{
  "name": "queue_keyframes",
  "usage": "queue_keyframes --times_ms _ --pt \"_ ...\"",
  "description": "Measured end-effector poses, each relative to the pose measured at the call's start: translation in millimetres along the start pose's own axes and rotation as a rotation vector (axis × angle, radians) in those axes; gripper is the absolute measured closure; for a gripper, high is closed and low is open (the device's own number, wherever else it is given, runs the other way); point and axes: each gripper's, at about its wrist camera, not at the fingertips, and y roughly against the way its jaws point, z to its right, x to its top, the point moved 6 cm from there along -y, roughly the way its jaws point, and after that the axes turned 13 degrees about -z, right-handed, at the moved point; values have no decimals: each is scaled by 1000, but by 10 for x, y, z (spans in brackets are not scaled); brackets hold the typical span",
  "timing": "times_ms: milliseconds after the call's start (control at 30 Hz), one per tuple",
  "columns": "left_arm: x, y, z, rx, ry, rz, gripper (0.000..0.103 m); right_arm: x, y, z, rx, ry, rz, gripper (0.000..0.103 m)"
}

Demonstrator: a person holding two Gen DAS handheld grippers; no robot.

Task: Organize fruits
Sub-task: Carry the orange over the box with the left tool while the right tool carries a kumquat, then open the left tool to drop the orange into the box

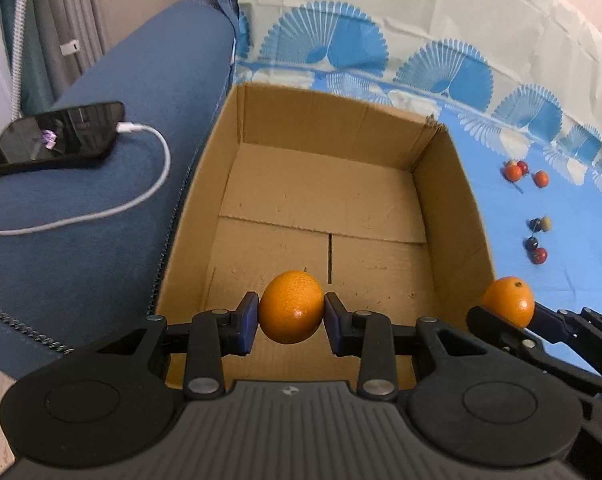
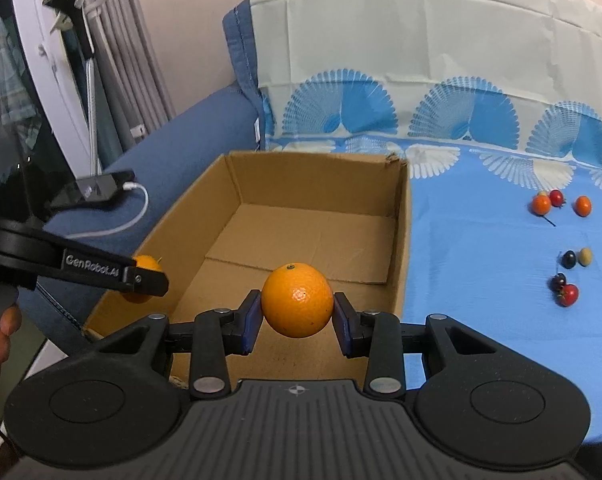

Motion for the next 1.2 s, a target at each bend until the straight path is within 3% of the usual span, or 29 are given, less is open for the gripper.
queue_keyframes --times_ms 400,733,800,833,867,933,1033,1200 --pt "83 -650 -16 30 -23 -104 64 -20 -555 -26 -24 47 -104 64" --pt "7 -944 -90 43 -25 -171 64 -101 -731 42 -49 53 -143 64" --pt "9 -939 -100 39 -18 -169 51 -95 -739 39 -40 58 -149 63" --pt "15 -907 -101 36 -9 -165 27 -87 -731 47 -29 50 -149 62" --pt "32 -856 -101 29 3 -147 14 -68 -704 60 -22 34 -141 58" --pt "56 -712 -93 2 18 -104 1 -14 -608 92 -23 5 -113 33" --pt "65 -513 -71 35 13 -40 0 30 -423 114 -21 10 -72 25" --pt "-165 -252 -5 42 -1 -29 0 -78 -52 92 -9 7 -55 10"
